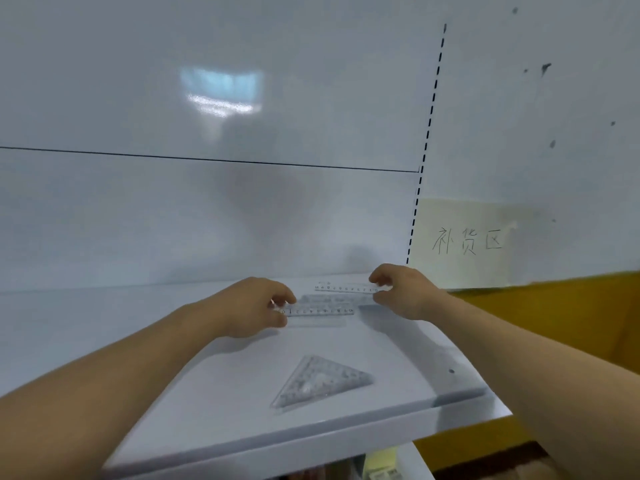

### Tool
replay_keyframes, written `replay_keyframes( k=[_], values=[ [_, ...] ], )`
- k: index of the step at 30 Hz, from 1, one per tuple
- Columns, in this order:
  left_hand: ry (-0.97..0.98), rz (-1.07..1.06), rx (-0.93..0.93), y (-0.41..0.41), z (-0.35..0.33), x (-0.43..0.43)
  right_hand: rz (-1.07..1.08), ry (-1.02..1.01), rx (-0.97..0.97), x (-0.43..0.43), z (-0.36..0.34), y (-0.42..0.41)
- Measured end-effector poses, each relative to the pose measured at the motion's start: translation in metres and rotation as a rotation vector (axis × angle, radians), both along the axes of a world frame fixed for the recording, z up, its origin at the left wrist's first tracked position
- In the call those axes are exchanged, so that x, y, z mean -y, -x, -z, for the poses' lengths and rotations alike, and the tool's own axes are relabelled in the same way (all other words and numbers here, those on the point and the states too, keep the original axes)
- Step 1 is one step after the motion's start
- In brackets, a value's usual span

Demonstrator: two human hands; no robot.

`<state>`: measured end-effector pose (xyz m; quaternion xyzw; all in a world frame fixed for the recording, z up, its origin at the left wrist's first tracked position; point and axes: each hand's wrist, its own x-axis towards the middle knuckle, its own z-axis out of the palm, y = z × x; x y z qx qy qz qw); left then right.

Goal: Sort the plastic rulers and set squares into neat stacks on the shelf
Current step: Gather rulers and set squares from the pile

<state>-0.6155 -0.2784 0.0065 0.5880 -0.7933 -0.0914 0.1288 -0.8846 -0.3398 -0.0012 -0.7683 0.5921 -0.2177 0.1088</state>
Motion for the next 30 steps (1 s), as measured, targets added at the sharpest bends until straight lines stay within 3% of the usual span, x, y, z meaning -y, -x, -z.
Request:
replay_keyframes(
  k=[14, 18, 24, 30],
  values=[
    [-0.072, -0.206, -0.028, 0.016, 0.003, 0.012, -0.346, -0.164, -0.191, 0.058, 0.013, 0.010],
    [-0.077, -0.267, -0.005, 0.025, 0.004, 0.007, -0.434, -0.069, -0.291, 0.065, 0.014, 0.012],
    [-0.060, -0.361, 0.010, 0.032, 0.011, -0.004, -0.506, -0.064, -0.185, 0.077, 0.021, 0.001],
    [0.000, -0.377, -0.035, 0.043, 0.007, 0.007, -0.492, -0.122, -0.203, 0.081, 0.018, 0.016]
  ],
)
